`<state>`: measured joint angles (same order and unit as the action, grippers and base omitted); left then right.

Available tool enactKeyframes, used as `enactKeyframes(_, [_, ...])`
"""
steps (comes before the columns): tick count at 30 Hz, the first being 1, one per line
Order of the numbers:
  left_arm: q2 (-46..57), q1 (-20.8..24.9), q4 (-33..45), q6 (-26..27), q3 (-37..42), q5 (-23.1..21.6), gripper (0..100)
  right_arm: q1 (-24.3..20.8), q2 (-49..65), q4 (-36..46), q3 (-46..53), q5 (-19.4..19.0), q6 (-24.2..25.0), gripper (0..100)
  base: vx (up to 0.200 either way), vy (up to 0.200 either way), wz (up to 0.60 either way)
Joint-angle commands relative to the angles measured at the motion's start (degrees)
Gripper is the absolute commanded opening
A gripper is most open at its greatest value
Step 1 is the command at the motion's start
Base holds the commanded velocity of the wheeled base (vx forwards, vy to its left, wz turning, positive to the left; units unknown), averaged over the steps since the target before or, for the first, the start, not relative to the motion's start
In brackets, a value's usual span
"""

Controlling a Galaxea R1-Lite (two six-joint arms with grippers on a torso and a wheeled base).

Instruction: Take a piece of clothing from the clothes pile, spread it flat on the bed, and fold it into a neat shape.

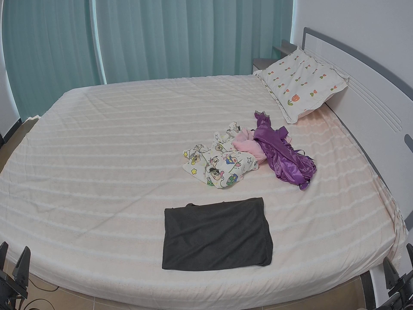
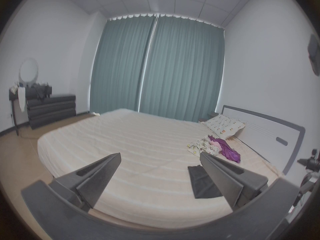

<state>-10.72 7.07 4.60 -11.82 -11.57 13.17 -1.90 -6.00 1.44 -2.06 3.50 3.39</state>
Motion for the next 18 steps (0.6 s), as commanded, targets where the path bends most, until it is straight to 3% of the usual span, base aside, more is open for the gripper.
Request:
enactKeyframes(1, [10.72,-6.98,2.00,8.22,0.85,-1.30,100,1.99,6.00,-4.25,1.71,3.18,-5.32,100,0.000,0.000,0.00])
enactKeyframes(6, [10.72,-6.98,-0.20,9.36,5.15,-1.12,100,1.99,6.00,-4.25,1.71,3.18,-4.88,100,0.000,0.000,0.00])
enactKeyframes(8, [10.72,-6.98,-6.53,9.63,11.22,-1.30,100,1.99,6.00,-5.04,1.97,3.09,-4.88,100,0.000,0.000,0.00])
enactKeyframes(18, [10.72,-6.98,-7.41,12.00,11.57,-2.18,100,1.99,6.00,-5.57,1.97,3.62,-7.08,100,0.000,0.000,0.00])
